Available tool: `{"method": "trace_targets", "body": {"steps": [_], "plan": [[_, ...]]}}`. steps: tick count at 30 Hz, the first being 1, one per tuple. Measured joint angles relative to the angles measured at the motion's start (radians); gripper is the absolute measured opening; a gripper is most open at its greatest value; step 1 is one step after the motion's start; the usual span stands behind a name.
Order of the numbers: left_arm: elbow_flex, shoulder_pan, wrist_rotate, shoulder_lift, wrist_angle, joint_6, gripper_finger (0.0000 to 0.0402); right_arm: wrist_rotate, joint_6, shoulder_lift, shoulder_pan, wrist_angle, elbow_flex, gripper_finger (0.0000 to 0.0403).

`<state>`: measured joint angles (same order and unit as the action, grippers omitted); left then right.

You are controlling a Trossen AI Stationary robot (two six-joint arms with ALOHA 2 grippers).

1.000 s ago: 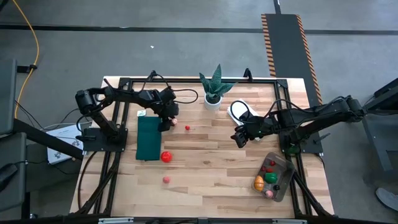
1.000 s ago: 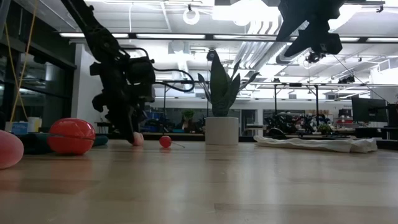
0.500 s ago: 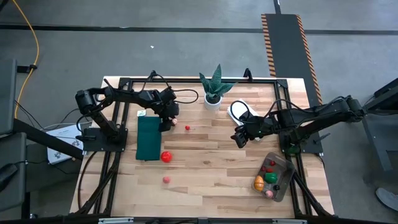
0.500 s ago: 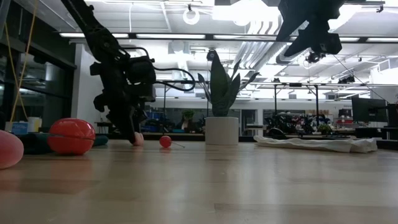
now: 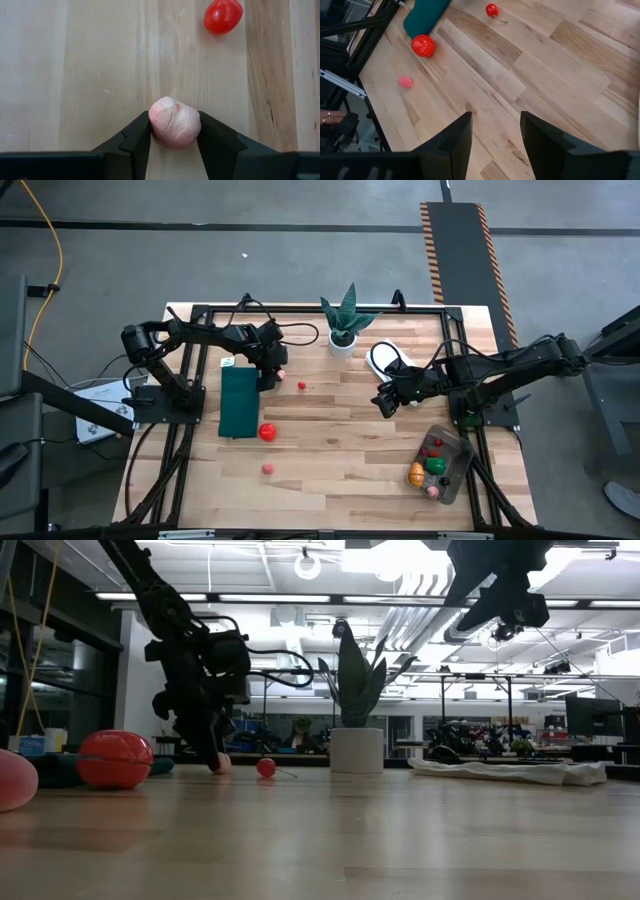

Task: Pick and placing Produce into tupperware
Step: Put the top pink peach into the black bin

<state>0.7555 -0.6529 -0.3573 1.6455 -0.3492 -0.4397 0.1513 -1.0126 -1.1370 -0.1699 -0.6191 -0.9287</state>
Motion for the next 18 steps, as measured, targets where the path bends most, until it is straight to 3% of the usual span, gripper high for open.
{"method": "trace_targets", "body": {"steps": [12, 18], "plan": [[-0.001, 0.0, -0.018, -0.005, -0.009, 0.028, 0.0139, 0.0, 0.0, 0.0, 0.0, 0.0, 0.0, 0.0158], [-0.001, 0.0, -0.021, -0.072, -0.01, 0.028, 0.014, 0.002, 0.007, 0.0, 0.0, 0.0, 0.0, 0.0158]]}}
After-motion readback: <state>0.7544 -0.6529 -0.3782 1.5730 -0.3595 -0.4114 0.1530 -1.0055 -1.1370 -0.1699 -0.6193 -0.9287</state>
